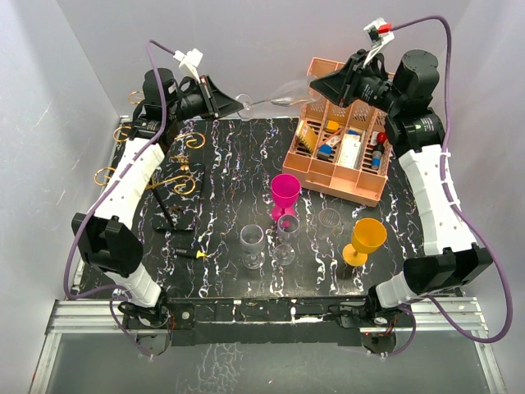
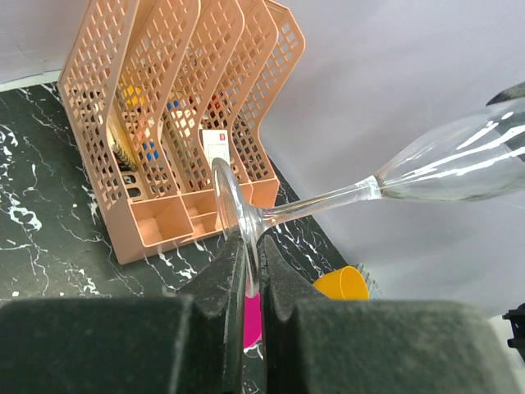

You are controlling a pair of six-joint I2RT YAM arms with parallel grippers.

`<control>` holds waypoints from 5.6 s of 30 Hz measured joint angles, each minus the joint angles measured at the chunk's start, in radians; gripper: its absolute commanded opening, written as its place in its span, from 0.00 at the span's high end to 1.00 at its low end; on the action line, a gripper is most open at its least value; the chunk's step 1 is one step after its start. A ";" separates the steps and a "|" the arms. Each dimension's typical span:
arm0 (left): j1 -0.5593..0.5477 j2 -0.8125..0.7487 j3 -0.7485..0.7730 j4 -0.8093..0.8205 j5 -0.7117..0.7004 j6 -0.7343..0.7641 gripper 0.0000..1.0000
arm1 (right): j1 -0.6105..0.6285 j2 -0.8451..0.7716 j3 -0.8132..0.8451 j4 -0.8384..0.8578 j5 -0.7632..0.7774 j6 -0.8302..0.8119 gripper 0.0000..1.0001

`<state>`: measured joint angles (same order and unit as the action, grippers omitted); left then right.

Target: Place the wine glass upside down on the wine glass rack

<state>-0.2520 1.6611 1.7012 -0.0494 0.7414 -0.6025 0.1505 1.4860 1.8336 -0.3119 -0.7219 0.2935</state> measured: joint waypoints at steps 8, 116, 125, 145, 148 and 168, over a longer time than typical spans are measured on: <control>0.007 -0.001 0.002 -0.057 -0.064 0.040 1.00 | 0.006 -0.001 -0.033 -0.009 -0.001 -0.035 0.57; 0.120 0.201 0.073 -0.003 -1.316 1.840 1.00 | 0.000 -0.038 -0.357 -0.211 0.101 -0.581 0.03; 0.142 0.201 0.073 -0.004 -1.316 1.825 1.00 | 0.000 -0.038 -0.358 -0.211 0.101 -0.582 0.03; 0.189 0.201 0.072 -0.032 -1.323 1.804 1.00 | 0.000 -0.025 -0.359 -0.211 0.101 -0.584 0.03; 0.190 0.201 0.069 -0.046 -1.316 1.794 1.00 | 0.000 -0.021 -0.359 -0.211 0.101 -0.584 0.03; 0.150 0.190 0.034 -0.089 -1.310 1.772 1.00 | 0.007 -0.009 -0.372 -0.210 0.101 -0.597 0.03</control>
<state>-0.1024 1.8515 1.7348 -0.1379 -0.5686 1.1698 0.1574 1.4769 1.4620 -0.5220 -0.6205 -0.3035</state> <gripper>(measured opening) 0.043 0.971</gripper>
